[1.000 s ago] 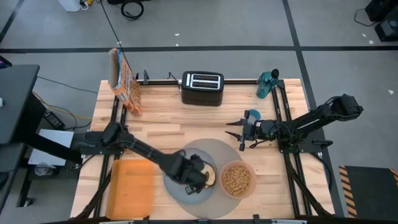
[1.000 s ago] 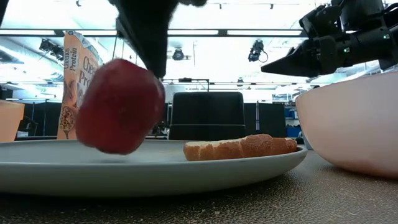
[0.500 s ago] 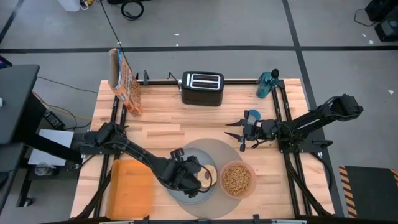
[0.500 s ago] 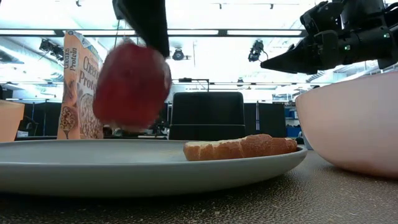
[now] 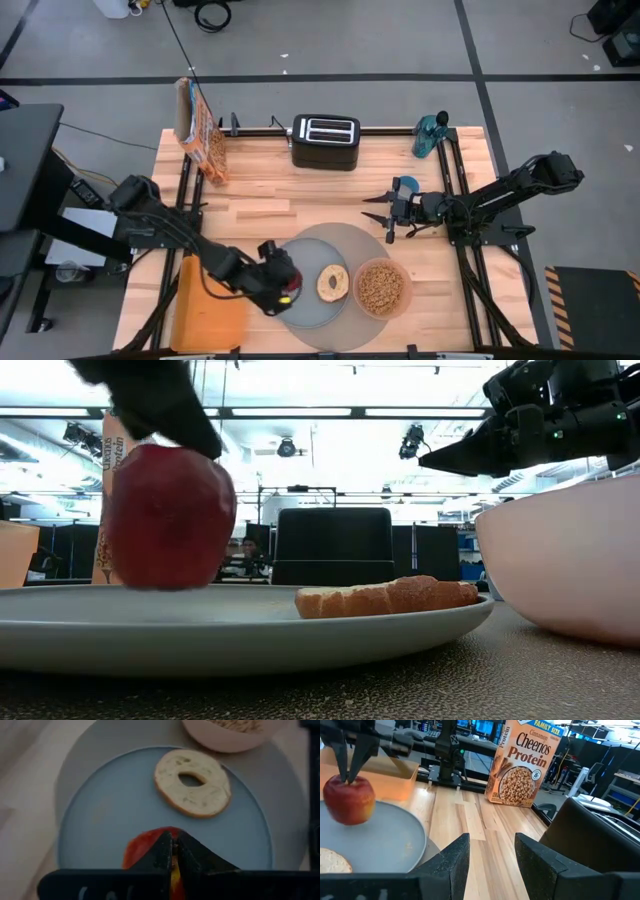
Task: Arrange a breakfast setting
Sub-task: Put apple on the blue plate
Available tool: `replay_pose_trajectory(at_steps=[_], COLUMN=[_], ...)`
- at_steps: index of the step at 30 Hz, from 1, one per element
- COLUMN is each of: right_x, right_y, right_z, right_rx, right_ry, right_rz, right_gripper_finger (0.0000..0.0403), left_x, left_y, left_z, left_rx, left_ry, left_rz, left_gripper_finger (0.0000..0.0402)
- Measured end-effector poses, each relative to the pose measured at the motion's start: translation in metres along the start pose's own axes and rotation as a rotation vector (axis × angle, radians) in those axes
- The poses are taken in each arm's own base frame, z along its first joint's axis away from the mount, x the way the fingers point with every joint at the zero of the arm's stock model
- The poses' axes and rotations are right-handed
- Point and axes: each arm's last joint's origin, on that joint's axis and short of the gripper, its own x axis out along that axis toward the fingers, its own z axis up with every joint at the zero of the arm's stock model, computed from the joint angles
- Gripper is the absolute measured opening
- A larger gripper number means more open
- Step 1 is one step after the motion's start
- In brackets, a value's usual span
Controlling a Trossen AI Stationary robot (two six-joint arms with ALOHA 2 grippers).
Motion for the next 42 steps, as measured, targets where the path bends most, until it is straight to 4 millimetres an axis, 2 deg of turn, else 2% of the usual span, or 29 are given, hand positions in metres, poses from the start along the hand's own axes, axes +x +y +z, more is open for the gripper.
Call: replay_pose_trajectory(at_steps=[8,15,38,42], right_x=[0.000,0.000,0.000,0.000], right_y=[0.000,0.000,0.000,0.000], right_z=[0.001,0.001,0.001,0.001], right_rx=[0.017,0.022,0.017,0.017], right_ry=[-0.011,-0.012,-0.006,-0.006], right_rz=[0.000,-0.001,0.001,0.001], right_gripper_finger=[0.0164,0.0164,0.0164,0.0164], left_x=[0.002,-0.003,-0.002,-0.002], left_y=[0.009,0.002,0.001,0.001], left_z=[-0.021,-0.026,-0.026,-0.026], left_rx=[0.006,0.023,-0.038,-0.053], left_ry=[-0.040,-0.046,-0.029,-0.022], left_rz=[-0.060,-0.079,-0.107,-0.112], left_gripper_finger=[0.0022,0.0023,0.0037,0.0050])
